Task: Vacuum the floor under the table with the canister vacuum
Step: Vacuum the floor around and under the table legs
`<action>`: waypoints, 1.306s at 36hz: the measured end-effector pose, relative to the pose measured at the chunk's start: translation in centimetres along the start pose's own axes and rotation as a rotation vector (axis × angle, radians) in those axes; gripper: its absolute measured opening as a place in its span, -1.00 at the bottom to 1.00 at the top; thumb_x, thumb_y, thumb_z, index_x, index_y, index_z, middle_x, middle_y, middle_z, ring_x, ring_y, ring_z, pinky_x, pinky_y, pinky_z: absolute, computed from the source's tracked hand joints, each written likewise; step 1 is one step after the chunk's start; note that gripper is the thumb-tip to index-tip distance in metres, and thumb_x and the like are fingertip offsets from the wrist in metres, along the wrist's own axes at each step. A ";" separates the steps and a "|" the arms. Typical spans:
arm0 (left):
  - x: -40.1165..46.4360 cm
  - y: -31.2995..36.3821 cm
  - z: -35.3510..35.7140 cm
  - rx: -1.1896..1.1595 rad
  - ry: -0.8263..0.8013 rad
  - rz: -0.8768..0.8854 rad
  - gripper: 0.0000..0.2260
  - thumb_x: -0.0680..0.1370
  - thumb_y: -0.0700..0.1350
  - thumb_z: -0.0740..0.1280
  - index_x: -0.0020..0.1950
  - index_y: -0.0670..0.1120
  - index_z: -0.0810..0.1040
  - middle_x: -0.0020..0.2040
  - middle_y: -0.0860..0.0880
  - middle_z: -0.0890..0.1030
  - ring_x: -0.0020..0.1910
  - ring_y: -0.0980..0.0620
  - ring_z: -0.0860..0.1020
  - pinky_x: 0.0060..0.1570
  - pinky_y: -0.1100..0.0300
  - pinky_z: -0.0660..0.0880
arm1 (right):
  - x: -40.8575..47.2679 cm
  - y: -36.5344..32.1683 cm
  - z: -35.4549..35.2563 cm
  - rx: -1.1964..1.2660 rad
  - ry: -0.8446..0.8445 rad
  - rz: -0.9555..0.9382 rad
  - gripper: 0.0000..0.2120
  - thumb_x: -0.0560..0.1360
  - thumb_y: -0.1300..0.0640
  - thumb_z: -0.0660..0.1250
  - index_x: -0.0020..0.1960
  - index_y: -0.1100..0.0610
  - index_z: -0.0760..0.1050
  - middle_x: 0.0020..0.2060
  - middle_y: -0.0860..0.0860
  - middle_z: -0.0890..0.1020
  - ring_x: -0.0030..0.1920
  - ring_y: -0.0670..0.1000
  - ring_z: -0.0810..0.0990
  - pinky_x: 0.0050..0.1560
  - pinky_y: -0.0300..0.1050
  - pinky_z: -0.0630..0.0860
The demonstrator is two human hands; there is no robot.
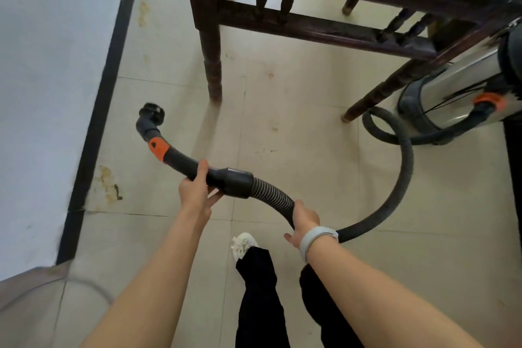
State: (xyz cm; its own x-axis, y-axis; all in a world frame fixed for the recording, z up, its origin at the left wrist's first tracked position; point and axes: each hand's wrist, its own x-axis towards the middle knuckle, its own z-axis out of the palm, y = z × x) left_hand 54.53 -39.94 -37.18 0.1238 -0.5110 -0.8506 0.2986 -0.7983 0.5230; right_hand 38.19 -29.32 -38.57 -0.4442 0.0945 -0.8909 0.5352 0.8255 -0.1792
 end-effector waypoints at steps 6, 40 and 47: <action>0.9 -0.7 -0.9 -0.078 -0.006 -0.106 -0.57 0.58 -0.04 0.31 0.34 -0.23 0.31 0.23 -0.20 0.50 0.09 -0.18 0.56 -0.06 -0.10 0.53 | 1.9 -1.6 -2.1 0.737 -0.151 0.248 -0.62 0.58 0.00 0.20 0.31 0.15 0.23 0.21 0.15 0.39 0.25 0.22 0.43 0.14 0.12 0.48; -14.3 -6.0 17.0 1.488 -0.717 1.030 -0.23 0.55 -0.14 0.34 0.57 0.05 -0.12 0.58 -0.04 -0.08 0.54 -0.06 -0.02 0.46 0.09 0.04 | 0.1 0.4 -22.4 -0.878 0.343 -0.975 -0.27 0.52 0.11 0.26 0.56 -0.01 -0.06 0.05 0.09 0.47 -0.13 0.09 0.52 -0.26 -0.07 0.42; -15.5 -9.8 21.7 2.226 -1.013 1.356 -0.16 0.54 -0.03 0.32 0.54 0.14 -0.29 0.54 -0.02 -0.34 0.47 -0.14 -0.42 0.46 -0.23 -0.19 | 1.1 3.0 -26.8 -1.086 0.324 -1.414 -0.16 0.20 0.27 0.49 0.41 0.01 0.24 -0.28 0.04 0.52 -0.41 0.08 0.48 -0.50 -0.11 0.34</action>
State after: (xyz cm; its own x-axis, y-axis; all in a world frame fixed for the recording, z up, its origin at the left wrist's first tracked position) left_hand 29.12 -31.12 -27.98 -0.9073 -0.1092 -0.4061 -0.2264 0.9406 0.2529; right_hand 20.01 -11.83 -28.94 -0.2762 -0.9415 -0.1930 -0.9269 0.3140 -0.2056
